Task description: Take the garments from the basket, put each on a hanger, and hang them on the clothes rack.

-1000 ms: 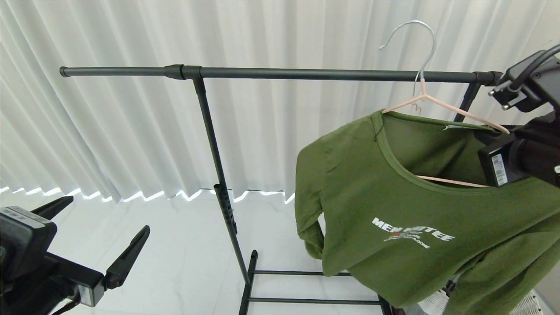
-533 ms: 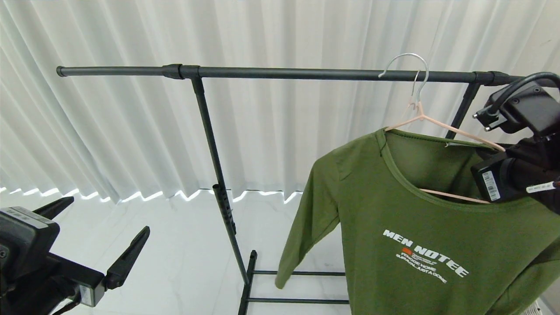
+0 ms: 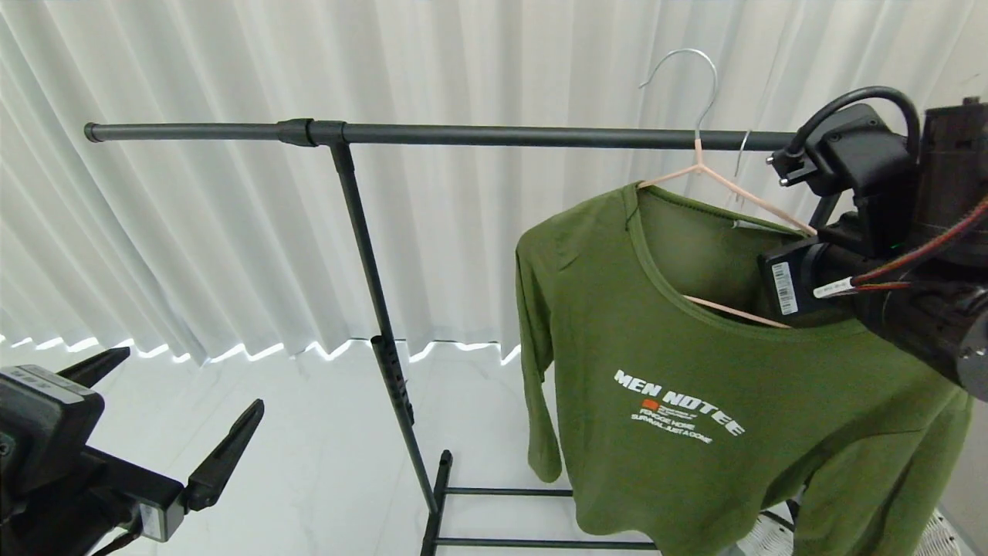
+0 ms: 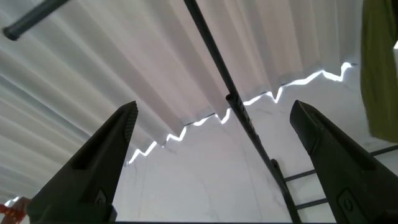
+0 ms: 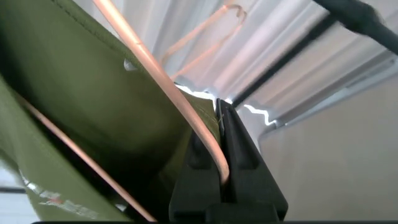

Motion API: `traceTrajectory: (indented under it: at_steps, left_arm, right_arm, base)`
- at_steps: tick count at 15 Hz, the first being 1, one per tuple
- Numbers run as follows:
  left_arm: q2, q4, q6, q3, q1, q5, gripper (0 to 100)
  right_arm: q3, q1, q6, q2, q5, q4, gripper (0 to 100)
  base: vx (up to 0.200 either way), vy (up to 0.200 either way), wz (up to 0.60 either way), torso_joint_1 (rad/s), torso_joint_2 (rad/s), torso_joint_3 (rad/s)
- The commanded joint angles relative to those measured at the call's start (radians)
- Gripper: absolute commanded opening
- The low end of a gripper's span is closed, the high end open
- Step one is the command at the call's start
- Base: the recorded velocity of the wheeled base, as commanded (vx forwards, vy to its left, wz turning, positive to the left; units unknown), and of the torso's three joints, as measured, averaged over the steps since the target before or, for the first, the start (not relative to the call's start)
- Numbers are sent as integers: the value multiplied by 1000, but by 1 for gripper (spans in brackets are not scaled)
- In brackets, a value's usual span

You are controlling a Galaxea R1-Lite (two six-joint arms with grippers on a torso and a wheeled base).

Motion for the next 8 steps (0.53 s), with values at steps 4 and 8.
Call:
traceTrajectory:
  at_steps: [4,8]
  left_arm:
    - [1,-1,2,7,-6,-2,100]
    - [-5,-1,12,15,-24,-2,100]
  right_arm:
    - [-28,-5,-1,56,0,1,0]
    - [-59,-8,21,116,0,1,0]
  base:
    - [200,0,0,7,6,-1]
    - [0,0,0,0,0,0]
